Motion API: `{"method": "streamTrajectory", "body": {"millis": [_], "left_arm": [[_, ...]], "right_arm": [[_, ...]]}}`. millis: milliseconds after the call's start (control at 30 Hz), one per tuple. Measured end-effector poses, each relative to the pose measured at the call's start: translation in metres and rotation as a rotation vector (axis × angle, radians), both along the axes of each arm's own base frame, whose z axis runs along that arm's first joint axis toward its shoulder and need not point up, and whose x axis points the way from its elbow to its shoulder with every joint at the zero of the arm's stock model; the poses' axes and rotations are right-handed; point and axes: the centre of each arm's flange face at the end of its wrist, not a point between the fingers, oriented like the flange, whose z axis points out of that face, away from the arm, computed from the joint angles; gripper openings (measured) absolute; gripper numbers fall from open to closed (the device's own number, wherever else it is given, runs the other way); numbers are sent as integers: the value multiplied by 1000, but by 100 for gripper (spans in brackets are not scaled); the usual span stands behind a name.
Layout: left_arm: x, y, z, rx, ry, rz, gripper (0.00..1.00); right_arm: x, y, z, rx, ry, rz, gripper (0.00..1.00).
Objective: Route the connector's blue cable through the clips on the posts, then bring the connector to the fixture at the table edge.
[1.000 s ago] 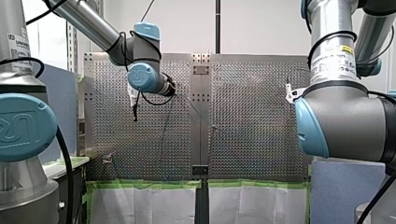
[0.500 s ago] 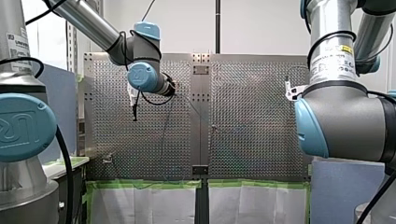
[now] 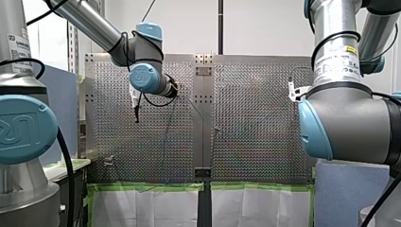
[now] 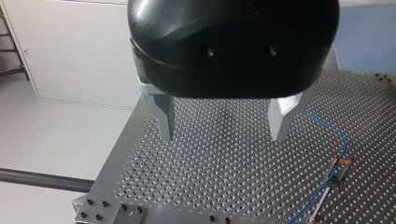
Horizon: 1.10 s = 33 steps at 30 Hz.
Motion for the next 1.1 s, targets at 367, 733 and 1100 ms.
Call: {"method": "streamTrajectory", "body": {"millis": [367,733,1100], "left_arm": [[0,1,0,1,1,14,99],[0,2,0,1,1,15,99],[0,2,0,12,0,18,99]], "right_arm": [[0,0,0,0,0,0,44],[0,0,-4,7,-1,0,100],[0,0,-3,5,-1,0,100]]}}
